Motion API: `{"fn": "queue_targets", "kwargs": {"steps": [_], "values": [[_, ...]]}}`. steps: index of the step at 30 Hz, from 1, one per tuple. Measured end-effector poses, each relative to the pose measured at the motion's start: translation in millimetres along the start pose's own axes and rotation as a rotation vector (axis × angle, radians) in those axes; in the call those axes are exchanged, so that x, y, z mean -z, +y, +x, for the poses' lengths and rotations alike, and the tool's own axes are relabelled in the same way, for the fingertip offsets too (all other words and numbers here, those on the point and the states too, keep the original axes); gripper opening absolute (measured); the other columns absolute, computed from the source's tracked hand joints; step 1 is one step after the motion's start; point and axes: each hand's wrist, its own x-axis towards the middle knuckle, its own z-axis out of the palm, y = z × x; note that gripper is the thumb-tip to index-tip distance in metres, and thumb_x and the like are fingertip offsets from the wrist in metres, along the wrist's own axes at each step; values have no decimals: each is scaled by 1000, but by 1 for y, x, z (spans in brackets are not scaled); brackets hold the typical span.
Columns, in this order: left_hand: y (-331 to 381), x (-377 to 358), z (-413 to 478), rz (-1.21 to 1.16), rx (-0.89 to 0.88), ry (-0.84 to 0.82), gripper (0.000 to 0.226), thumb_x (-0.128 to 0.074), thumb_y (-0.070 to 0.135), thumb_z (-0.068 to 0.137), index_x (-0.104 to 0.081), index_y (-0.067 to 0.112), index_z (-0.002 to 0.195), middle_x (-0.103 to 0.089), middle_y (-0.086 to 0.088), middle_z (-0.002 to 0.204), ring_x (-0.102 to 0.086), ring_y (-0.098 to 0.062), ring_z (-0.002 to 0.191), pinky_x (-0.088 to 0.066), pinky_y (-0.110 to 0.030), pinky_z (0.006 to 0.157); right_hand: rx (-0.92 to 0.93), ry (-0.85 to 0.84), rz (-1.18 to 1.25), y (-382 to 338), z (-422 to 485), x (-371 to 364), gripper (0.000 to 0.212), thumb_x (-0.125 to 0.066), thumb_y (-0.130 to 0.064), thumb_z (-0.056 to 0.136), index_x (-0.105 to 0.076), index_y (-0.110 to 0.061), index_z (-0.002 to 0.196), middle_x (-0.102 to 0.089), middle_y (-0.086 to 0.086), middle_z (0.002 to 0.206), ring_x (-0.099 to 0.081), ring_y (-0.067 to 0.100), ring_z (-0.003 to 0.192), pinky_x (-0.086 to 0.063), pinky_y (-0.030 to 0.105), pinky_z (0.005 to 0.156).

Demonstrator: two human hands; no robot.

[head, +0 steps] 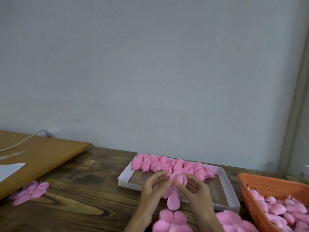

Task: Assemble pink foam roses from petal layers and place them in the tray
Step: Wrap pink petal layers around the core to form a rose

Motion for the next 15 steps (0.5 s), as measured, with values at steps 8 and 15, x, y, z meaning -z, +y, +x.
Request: {"fn": "queue_targets", "kwargs": {"steps": [8,15], "values": [[-6,5,3,63,58,60,15,-82,3,85,-85,17,88,-81,-11,92,-77,-22,91,-57,-24,74,-39,-9,-23,-3,1,1,24,-78,7,83,-78,-6,103,-80,13,98,-78,24,92,-60,26,71],[-2,3,3,-23,35,167,20,-88,-3,77,-82,14,86,-80,-17,89,-78,-24,83,-60,-27,63,-16,-142,47,-12,-7,-8,20,-76,9,83,-80,-7,93,-78,20,94,-78,26,87,-61,30,71]]}}
